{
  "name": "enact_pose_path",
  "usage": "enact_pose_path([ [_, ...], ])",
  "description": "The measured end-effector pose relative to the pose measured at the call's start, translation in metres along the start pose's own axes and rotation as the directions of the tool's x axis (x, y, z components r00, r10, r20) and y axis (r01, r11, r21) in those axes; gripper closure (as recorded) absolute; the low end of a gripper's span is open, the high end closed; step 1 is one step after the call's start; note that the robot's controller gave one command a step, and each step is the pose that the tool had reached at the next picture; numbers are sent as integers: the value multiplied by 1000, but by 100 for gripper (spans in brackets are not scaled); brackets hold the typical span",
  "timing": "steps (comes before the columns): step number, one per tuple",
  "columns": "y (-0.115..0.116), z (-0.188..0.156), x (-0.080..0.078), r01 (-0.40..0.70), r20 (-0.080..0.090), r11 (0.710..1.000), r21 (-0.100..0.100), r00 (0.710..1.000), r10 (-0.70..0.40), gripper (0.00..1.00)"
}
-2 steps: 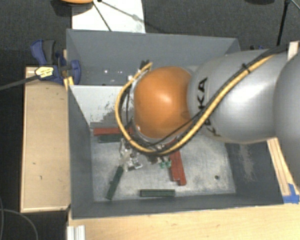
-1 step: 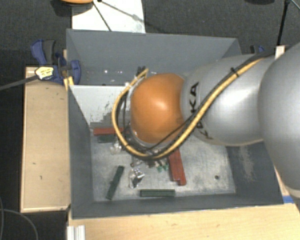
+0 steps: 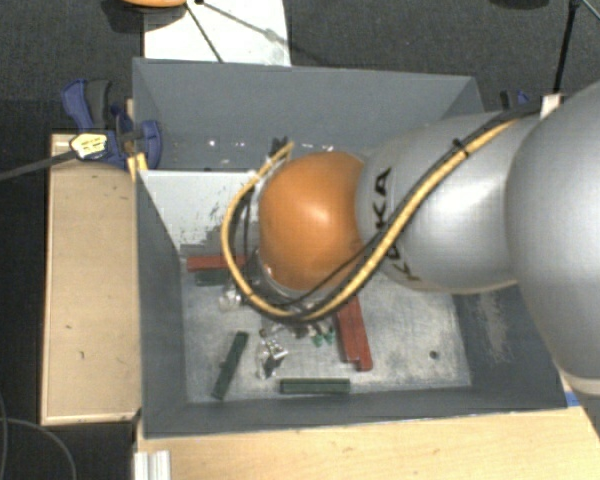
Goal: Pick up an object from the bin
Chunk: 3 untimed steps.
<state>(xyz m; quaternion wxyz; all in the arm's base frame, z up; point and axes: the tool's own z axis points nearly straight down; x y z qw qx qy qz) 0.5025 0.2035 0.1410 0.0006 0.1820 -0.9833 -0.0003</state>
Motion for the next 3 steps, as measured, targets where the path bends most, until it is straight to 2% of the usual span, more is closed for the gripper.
enact_pose_path([
  [1, 4, 65, -23, 410, 1, 912, 1, 912, -410, 100],
  [2, 4, 65, -23, 407, 1, 913, 0, 913, -407, 100],
  [3, -11, -100, -7, 380, 6, 925, 3, 925, -380, 100],
])
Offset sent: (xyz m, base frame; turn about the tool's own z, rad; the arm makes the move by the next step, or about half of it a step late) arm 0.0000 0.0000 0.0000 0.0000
